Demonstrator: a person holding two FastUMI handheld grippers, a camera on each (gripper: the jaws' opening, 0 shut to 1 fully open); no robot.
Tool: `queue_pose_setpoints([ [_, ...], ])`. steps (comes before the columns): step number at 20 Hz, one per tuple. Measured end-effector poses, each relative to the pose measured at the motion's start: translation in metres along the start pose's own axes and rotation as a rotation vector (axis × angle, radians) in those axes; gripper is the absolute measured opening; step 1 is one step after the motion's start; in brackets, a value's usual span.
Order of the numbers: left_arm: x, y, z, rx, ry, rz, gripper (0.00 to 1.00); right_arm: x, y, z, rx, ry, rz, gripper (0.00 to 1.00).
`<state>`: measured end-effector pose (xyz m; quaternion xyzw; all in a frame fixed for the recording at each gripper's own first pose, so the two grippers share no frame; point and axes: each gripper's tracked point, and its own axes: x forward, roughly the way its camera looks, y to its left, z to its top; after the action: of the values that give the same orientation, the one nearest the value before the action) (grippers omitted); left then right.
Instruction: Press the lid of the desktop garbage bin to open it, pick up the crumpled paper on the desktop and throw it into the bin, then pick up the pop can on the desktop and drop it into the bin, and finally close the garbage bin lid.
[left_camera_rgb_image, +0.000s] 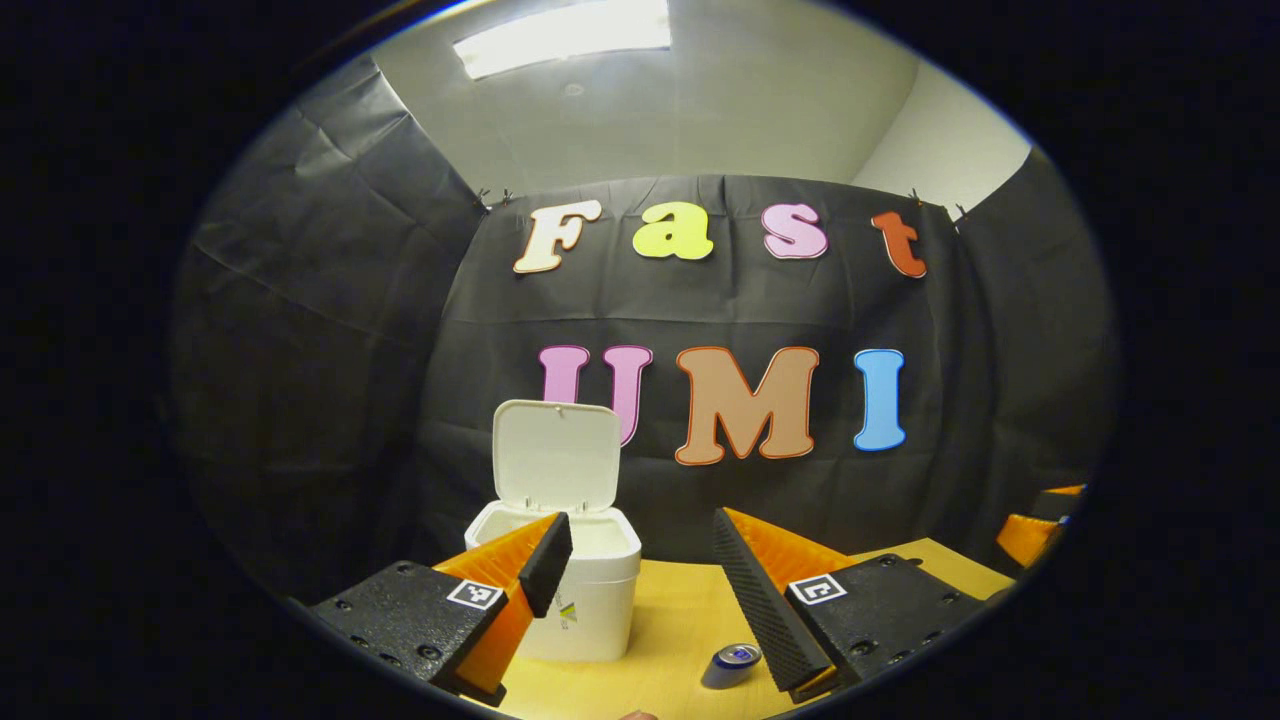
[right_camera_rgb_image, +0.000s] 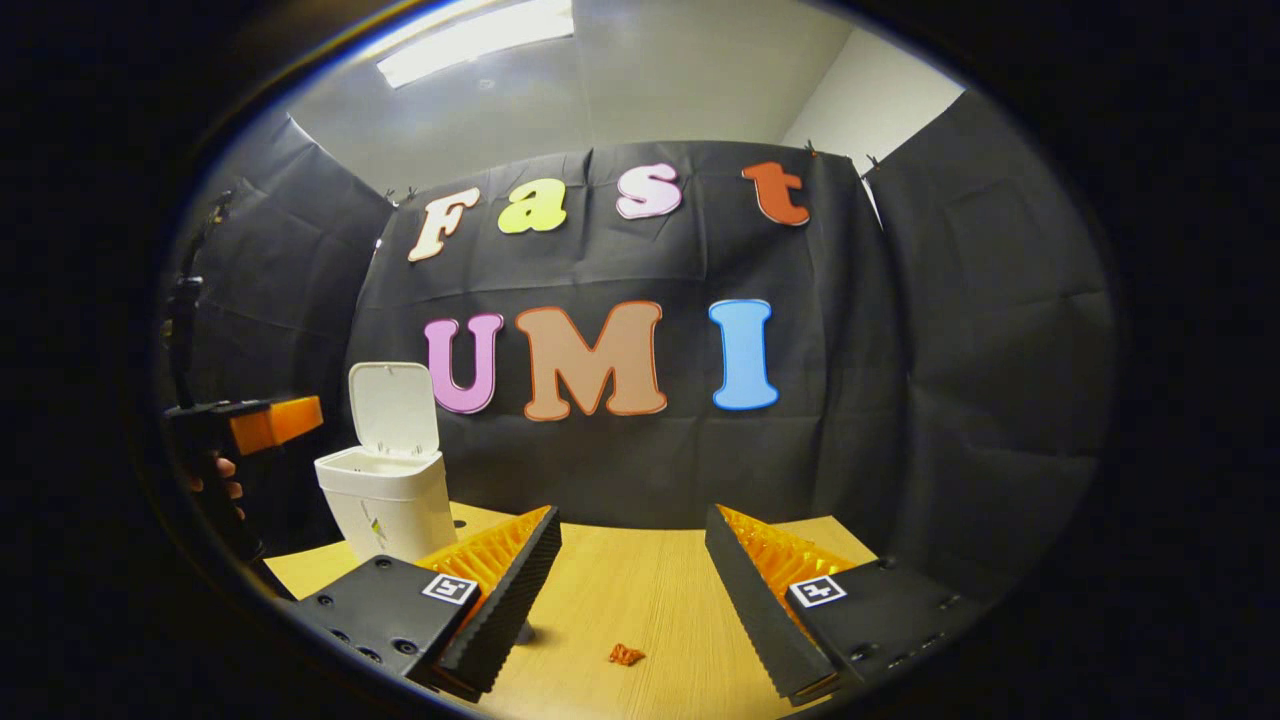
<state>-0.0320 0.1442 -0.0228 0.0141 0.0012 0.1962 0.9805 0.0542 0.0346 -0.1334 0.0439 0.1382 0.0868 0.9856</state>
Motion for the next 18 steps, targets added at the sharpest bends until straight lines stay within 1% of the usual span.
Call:
queue_pose_setpoints([
  [1, -0.004, -0.002, 0.0, 0.004, 0.002, -0.003, 0.88, 0.005, -0.001, -0.009, 0.003, 0.02, 0.002, 0.98],
  [2, -0.008, -0.005, 0.001, 0.013, 0.003, -0.007, 0.92, 0.009, -0.002, -0.019, 0.005, 0.041, 0.003, 0.97],
  [3, -0.012, -0.006, -0.001, 0.019, 0.007, -0.009, 0.92, 0.014, -0.002, -0.028, 0.008, 0.06, 0.006, 0.97],
  [4, -0.015, -0.009, -0.002, 0.021, 0.012, -0.014, 0.88, 0.02, -0.001, -0.04, 0.01, 0.08, 0.01, 1.0],
  [5, -0.018, -0.011, -0.004, 0.025, 0.018, -0.017, 0.92, 0.026, -0.001, -0.05, 0.011, 0.101, 0.015, 0.97],
  [6, -0.019, -0.013, -0.005, 0.028, 0.023, -0.019, 0.88, 0.033, 0.0, -0.063, 0.011, 0.127, 0.022, 0.97],
  [7, -0.022, -0.014, -0.007, 0.031, 0.029, -0.022, 0.88, 0.041, 0.001, -0.076, 0.012, 0.154, 0.026, 0.97],
  [8, -0.024, -0.018, -0.009, 0.035, 0.034, -0.027, 0.92, 0.046, 0.002, -0.09, 0.015, 0.185, 0.03, 0.97],
  [10, -0.028, -0.021, -0.012, 0.05, 0.042, -0.031, 0.92, 0.058, 0.003, -0.117, 0.025, 0.247, 0.039, 0.98],
  [11, -0.031, -0.021, -0.014, 0.059, 0.048, -0.029, 0.88, 0.066, 0.004, -0.133, 0.025, 0.287, 0.045, 0.97],
  [12, -0.031, -0.022, -0.015, 0.067, 0.051, -0.027, 0.92, 0.072, 0.005, -0.152, 0.027, 0.332, 0.05, 0.98],
  [13, -0.033, -0.022, -0.017, 0.071, 0.058, -0.026, 0.88, 0.082, 0.007, -0.168, 0.025, 0.369, 0.052, 0.98],
  [14, -0.036, -0.022, -0.018, 0.07, 0.063, -0.023, 0.89, 0.091, 0.007, -0.182, 0.018, 0.397, 0.052, 0.98],
  [15, -0.039, -0.021, -0.018, 0.069, 0.065, -0.019, 0.92, 0.098, 0.007, -0.199, 0.012, 0.44, 0.052, 0.98],
  [16, -0.04, -0.02, -0.017, 0.072, 0.066, -0.01, 0.88, 0.105, 0.008, -0.222, 0.0, 0.481, 0.052, 0.97],
  [18, -0.042, -0.015, -0.017, 0.083, 0.07, 0.004, 0.89, 0.118, 0.01, -0.262, -0.018, 0.583, 0.048, 0.94],
])
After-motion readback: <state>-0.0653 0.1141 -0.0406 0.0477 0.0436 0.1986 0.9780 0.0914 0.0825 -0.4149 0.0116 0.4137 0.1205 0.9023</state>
